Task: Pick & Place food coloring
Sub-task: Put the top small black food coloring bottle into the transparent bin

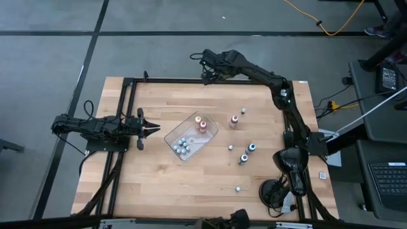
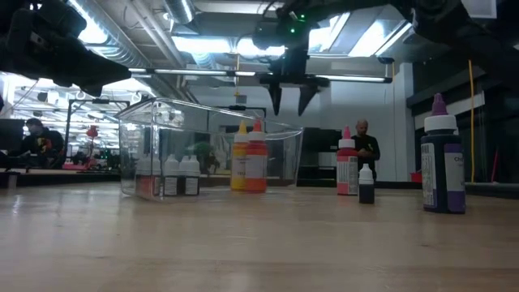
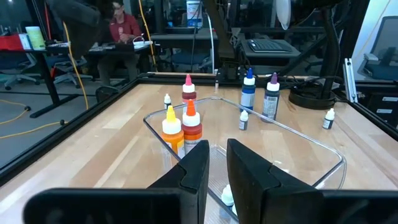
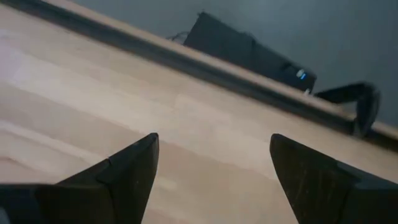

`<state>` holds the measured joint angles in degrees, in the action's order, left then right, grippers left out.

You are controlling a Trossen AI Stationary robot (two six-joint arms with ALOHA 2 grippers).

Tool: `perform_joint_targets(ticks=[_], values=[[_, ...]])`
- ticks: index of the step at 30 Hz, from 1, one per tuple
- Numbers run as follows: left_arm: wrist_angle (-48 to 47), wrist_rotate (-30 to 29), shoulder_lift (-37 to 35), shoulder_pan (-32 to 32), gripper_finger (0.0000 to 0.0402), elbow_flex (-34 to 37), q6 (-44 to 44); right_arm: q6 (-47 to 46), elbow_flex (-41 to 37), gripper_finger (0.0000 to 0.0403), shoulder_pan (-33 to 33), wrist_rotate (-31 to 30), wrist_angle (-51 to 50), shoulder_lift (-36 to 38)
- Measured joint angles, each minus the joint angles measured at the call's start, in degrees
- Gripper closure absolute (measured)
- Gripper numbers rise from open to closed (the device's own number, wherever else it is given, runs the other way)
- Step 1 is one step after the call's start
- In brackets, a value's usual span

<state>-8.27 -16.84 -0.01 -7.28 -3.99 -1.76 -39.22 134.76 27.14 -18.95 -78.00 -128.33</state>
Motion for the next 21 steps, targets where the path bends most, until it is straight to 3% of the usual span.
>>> perform_joint_targets(ticks=[5,14,21], values=[[0.00,0.00,0.00,-0.01,0.0344,0.00,0.00,-1.02,-7.60,0.0095,0.12,2.00,-0.01,4.41],[-0.02,0.00,0.00,0.01,0.0348,0.00,0.00,-8.75,-33.19,0.0095,0.46,2.17,5.83,17.41],[0.00,0.00,0.00,-0.01,0.0347,0.00,0.00,-11.51,-44.12,0.0095,0.72,5.56,7.86,20.23]])
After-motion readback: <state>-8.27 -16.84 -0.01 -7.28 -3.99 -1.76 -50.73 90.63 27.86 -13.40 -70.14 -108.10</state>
